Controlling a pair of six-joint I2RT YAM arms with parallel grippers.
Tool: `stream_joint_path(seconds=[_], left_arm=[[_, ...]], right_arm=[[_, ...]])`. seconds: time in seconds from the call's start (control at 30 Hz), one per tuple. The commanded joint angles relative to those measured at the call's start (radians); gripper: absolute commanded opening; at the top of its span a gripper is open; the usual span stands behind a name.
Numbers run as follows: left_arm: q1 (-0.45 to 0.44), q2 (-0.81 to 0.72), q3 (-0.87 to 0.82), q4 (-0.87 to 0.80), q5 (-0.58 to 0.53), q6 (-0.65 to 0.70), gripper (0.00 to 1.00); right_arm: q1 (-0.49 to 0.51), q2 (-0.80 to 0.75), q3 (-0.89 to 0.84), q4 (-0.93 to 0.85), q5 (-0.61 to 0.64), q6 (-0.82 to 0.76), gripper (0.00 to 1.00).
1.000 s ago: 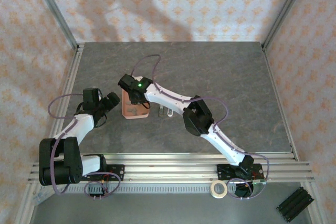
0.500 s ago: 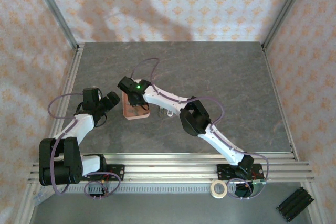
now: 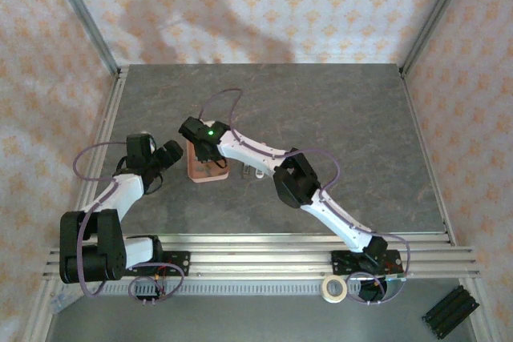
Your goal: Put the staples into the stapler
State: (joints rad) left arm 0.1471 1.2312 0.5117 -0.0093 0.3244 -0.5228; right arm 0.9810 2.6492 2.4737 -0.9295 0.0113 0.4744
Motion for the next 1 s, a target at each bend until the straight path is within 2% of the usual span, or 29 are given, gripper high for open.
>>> stream_joint_path(seconds=[0.0,0.17,0.3,0.63,0.97], left_arm=[[0.012,-0.004,0.001,0.030,-0.022,0.022,0.85],[0.012,-0.005,0.001,0.032,-0.017,0.022,0.85],[0.012,-0.006,-0.001,0.034,-0.015,0.019,0.85],[0.012,-0.010,-0.004,0.035,-0.015,0.023,0.85],[0.012,-0.023,0.002,0.023,0.009,0.019,0.84]], right_arm=[[-0.004,0.050,0.017,-0.105,-0.003,-0.013,0.28],[-0.002,0.038,0.050,-0.149,-0.030,-0.055,0.34],[-0.003,0.036,0.050,-0.179,-0.043,-0.069,0.35],[-0.007,0.068,0.047,-0.150,-0.097,-0.051,0.20],[-0.008,-0.033,0.007,-0.082,-0.076,-0.057,0.15]])
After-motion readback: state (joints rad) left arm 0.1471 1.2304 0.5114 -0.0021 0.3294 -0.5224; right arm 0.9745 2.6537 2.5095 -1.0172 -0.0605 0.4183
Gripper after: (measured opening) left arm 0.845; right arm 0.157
